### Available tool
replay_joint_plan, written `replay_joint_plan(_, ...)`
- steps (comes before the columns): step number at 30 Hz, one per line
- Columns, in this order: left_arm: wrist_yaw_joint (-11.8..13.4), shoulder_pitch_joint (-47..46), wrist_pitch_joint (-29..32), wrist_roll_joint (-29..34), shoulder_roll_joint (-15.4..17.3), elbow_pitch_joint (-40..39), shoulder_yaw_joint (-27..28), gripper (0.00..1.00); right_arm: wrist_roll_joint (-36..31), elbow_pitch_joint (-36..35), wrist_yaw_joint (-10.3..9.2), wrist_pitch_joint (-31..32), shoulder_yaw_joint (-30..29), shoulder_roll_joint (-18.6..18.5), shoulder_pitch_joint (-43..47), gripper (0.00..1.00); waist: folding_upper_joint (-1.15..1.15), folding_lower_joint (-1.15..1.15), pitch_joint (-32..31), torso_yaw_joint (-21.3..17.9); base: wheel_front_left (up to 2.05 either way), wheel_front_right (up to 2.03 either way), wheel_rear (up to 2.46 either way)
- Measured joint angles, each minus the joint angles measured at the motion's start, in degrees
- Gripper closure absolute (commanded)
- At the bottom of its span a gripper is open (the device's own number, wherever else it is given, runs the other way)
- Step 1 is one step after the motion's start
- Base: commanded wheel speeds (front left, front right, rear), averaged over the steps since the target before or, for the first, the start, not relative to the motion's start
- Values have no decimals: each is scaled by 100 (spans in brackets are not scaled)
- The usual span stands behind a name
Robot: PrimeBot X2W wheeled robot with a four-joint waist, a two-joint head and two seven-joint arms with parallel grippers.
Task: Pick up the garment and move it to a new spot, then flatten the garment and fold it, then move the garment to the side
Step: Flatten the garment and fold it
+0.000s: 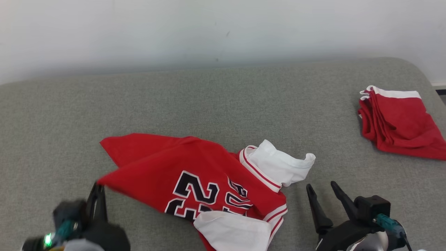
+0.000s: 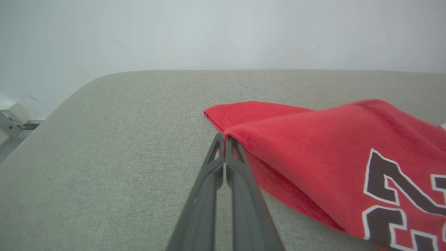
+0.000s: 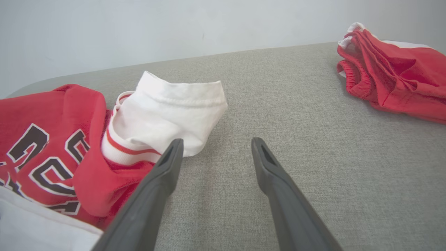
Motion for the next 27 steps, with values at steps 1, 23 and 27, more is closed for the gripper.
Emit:
replay_joint_plan(1, 96, 235, 7, -25, 10, -146, 53, 100, 0, -26, 0, 3, -24, -9, 0, 0, 0, 0, 23, 6, 0, 0, 0)
replay_joint_plan(23, 202, 1028, -261, -347, -141, -355, 102, 100, 205, 571, 0, 1166, -243, 79, -703, 0, 0, 0, 216, 608, 0, 0, 0)
replay_joint_plan(27, 196, 962, -260, -345, -160, -339, 64, 100, 319, 703, 0, 1101, -115, 75, -914, 100, 0, 0, 254, 660, 0, 0, 0)
